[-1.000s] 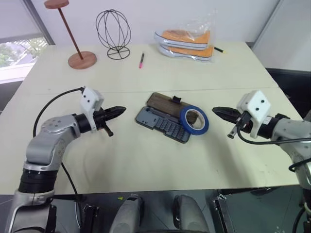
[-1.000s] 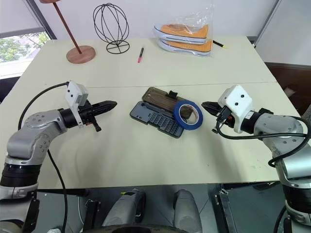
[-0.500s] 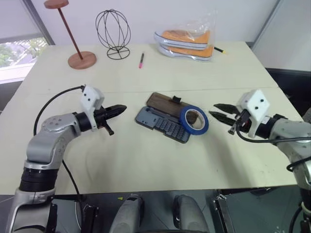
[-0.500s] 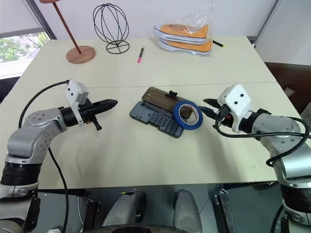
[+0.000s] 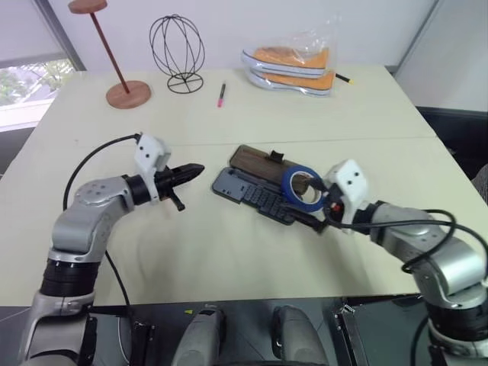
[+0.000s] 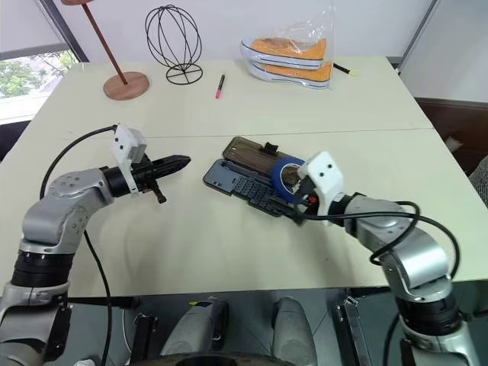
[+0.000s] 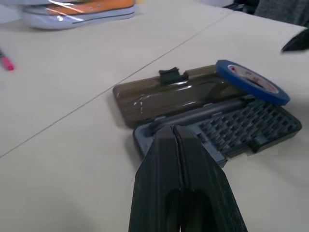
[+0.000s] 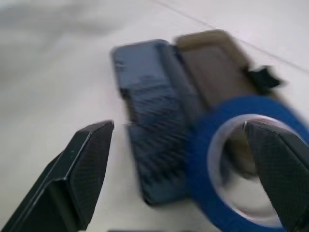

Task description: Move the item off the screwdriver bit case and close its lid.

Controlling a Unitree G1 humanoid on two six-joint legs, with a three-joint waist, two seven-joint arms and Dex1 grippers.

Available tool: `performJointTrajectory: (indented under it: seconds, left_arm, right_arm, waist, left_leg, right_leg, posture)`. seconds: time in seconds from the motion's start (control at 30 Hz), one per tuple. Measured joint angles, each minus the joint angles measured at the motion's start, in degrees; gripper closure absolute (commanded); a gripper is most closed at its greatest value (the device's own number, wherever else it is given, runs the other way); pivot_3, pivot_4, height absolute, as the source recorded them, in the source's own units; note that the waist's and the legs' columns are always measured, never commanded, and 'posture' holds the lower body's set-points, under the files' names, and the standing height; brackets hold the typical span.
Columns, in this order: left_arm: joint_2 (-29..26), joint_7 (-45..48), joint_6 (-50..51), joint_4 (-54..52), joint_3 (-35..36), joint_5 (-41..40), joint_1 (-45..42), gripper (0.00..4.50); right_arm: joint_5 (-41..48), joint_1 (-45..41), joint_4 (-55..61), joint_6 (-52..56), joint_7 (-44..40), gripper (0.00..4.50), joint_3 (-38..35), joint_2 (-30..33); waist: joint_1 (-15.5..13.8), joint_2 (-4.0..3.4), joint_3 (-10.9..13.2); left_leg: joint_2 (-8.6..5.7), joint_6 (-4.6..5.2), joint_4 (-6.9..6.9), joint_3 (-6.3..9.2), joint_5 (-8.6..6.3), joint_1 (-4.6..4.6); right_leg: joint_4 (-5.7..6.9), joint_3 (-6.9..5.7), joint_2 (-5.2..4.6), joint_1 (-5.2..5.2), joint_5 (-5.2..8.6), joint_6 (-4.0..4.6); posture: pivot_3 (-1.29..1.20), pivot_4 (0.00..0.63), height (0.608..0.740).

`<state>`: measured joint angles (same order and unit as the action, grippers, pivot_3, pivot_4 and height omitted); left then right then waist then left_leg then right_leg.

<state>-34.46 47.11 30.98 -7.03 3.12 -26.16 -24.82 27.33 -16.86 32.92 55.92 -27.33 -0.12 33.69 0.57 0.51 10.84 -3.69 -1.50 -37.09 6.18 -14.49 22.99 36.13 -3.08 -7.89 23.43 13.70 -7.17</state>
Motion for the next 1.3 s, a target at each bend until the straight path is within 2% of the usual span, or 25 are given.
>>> performJointTrajectory:
  seconds: [0.1,0.57,0.67,0.87,0.9,1.3]
  left_arm:
    - [0.0,-0.1,0.0,-0.1,-0.2,0.5,0.0,4.50]
    - [0.0,-1.8,0.0,-2.5,-0.2,1.0,2.1,4.50]
    - [0.0,-2.3,0.0,-2.7,-0.2,1.3,2.2,4.50]
    - [0.0,-2.8,0.0,-2.9,-0.2,1.9,2.8,4.50]
    - [0.0,-2.9,0.0,-2.9,-0.2,1.9,2.8,4.50]
    - [-0.2,-3.4,-0.3,-3.2,-0.2,2.1,2.8,4.50]
  right_arm:
    - [0.0,-1.8,-3.7,3.3,3.9,0.04,-0.2,-4.7]
    - [-1.3,-1.8,-10.7,4.8,6.8,0.04,-0.3,-7.4]
    - [-1.3,-1.8,-10.9,4.7,6.7,0.80,-0.3,-7.8]
    - [-1.3,-2.2,-11.0,3.9,6.0,3.85,0.8,-8.5]
    - [-1.3,-2.3,-11.0,3.8,6.0,4.03,0.9,-8.5]
    - [-1.3,-2.6,-11.1,3.8,5.9,4.03,1.0,-7.7]
  waist:
    - [0.0,-0.01,0.0]
    - [0.1,-0.01,0.0]
    - [0.1,-0.01,0.0]
    - [0.1,-0.01,0.0]
    - [0.1,-0.01,0.0]
    - [0.1,-0.01,0.0]
  left_leg:
    - [0.00,-0.01,0.00,0.00,0.01,-0.01]
    - [0.07,-0.01,0.01,-0.02,0.01,0.00]
    - [0.09,-0.01,0.01,-0.02,0.00,0.00]
    - [0.09,-0.01,0.00,-0.02,0.01,-0.02]
    - [0.09,-0.01,0.00,-0.02,0.01,-0.03]
    - [0.10,-0.01,0.00,-0.04,0.01,-0.03]
  right_leg:
    - [0.01,0.00,0.03,0.01,-0.01,0.02]
    - [0.02,0.00,0.12,0.03,-0.03,0.04]
    - [0.02,0.00,0.14,0.03,-0.03,0.05]
    - [0.02,0.00,0.14,0.02,-0.04,0.06]
    - [0.02,0.00,0.14,0.01,-0.05,0.07]
    - [0.02,0.00,0.16,0.01,-0.05,0.08]
  posture:
    - [0.00,0.150,0.740]
    - [0.00,0.150,0.740]
    - [0.00,0.150,0.740]
    - [0.00,0.150,0.740]
    - [0.00,0.150,0.740]
    - [0.00,0.150,0.740]
